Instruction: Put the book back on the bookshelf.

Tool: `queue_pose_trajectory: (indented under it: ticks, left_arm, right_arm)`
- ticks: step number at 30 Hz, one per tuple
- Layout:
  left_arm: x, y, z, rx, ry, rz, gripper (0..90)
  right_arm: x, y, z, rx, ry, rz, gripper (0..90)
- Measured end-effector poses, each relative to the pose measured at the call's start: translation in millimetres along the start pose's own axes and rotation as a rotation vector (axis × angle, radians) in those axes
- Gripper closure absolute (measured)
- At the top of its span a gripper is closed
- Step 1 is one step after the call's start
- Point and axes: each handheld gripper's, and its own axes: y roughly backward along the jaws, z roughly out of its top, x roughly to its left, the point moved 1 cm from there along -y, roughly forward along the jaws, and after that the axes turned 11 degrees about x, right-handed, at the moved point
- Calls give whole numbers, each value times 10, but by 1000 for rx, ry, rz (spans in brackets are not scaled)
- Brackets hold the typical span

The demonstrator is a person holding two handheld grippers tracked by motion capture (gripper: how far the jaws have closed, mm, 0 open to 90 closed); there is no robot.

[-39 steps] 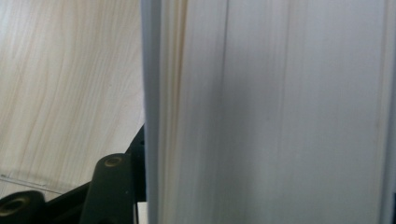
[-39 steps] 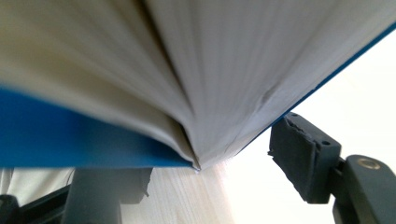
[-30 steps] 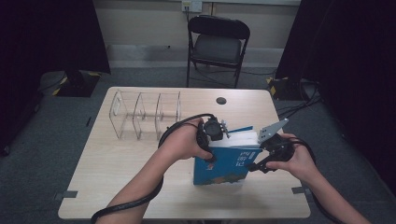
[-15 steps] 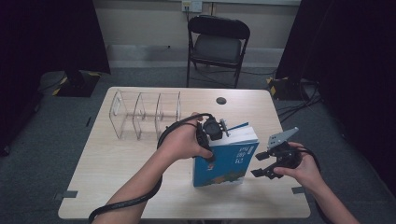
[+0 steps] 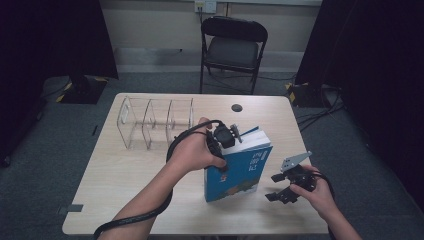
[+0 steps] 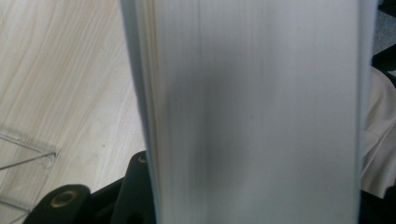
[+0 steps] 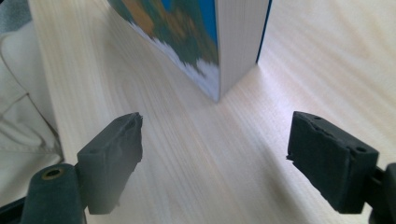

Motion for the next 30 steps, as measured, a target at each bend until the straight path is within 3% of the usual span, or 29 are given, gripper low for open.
queue_pose_trajectory:
  ticks: [3,4,8,12,15,19,21,26,28,30]
  left_arm:
    - [11,14,-19,6,12,3,615]
    - [16,19,-35,1,25,5,615]
    - [44,30,-75,1,59,2,616]
    - [70,19,-124,-16,65,1,615]
    - [79,15,-151,-21,57,7,614]
    - [49,12,-179,-43,11,33,602]
    - [47,-4,-190,-64,23,41,586]
    - [62,2,-189,-60,40,56,523]
    - [94,-4,-219,-122,69,37,458]
    - [103,-7,-228,-144,70,23,475]
  right_arm:
    - [-4,-109,-45,9,-6,-5,175]
    - [-2,-176,-70,14,-7,-30,174]
    - [3,-254,-95,3,-21,-31,173]
    - [0,-321,-120,-7,-19,-63,173]
    - [4,-345,-130,-26,-17,-75,167]
    - [30,-361,-146,-34,-4,-99,161]
    - [41,-373,-163,-53,-3,-108,161]
    - [47,-386,-184,-77,-5,-119,161]
    - [48,-386,-191,-81,-4,-124,161]
    - [45,-391,-198,-92,-7,-127,162]
